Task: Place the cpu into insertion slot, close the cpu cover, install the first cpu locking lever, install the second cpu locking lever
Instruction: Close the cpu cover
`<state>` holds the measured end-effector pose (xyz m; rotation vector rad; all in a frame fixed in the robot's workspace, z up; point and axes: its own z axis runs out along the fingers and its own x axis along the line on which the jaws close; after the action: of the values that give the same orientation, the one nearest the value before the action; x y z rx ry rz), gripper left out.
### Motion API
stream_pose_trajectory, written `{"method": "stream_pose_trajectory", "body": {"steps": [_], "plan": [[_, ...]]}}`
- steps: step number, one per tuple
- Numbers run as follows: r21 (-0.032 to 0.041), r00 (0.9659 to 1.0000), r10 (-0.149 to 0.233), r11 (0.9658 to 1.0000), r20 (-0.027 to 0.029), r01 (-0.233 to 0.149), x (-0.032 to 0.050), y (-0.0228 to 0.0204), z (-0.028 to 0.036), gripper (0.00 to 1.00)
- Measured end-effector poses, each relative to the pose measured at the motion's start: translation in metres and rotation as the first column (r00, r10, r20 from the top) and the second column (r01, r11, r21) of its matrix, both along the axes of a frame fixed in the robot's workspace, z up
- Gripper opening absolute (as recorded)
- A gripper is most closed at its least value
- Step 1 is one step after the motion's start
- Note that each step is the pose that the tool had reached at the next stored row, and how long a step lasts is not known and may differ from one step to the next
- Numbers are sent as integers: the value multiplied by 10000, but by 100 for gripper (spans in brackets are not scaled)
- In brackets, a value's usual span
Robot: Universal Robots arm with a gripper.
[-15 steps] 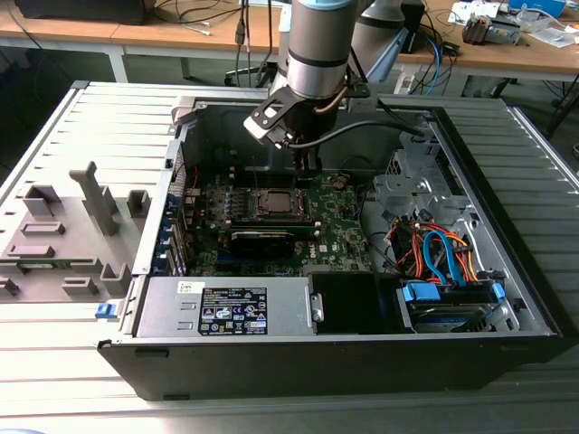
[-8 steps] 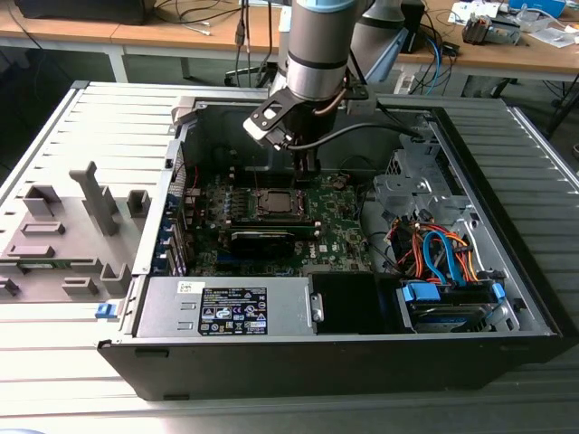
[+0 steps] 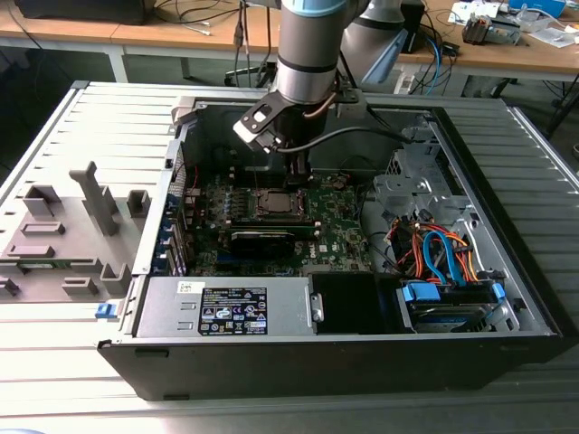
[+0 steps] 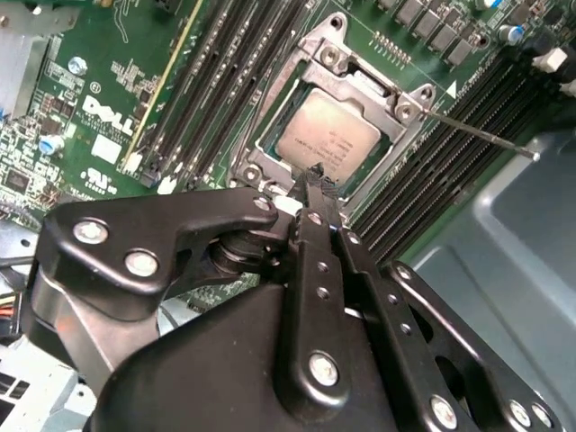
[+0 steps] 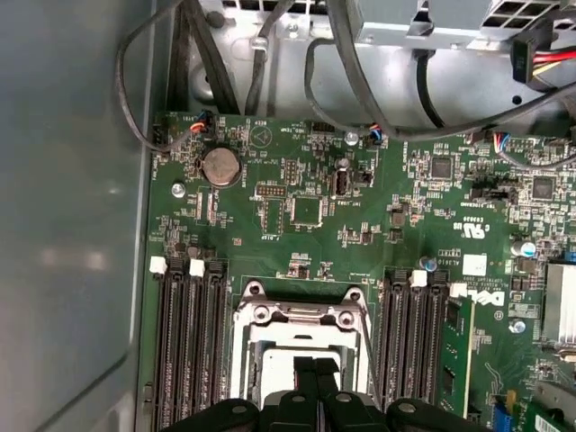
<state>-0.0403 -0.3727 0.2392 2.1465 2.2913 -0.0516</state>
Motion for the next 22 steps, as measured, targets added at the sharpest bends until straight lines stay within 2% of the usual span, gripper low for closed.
{"method": "stream_pose_trajectory", "body": {"steps": [2, 6, 15, 19, 22], "plan": [[0, 10000, 0, 10000, 1, 0, -31, 0, -18, 11], [-1, 10000, 0, 10000, 0, 0, -144, -4, -84, 11], [0, 10000, 0, 10000, 1, 0, -245, -9, -197, 11], [0, 10000, 0, 10000, 1, 0, -262, -9, -267, 11], [-2, 10000, -1, 10000, -1, 1, -294, -9, -290, 11]]}}
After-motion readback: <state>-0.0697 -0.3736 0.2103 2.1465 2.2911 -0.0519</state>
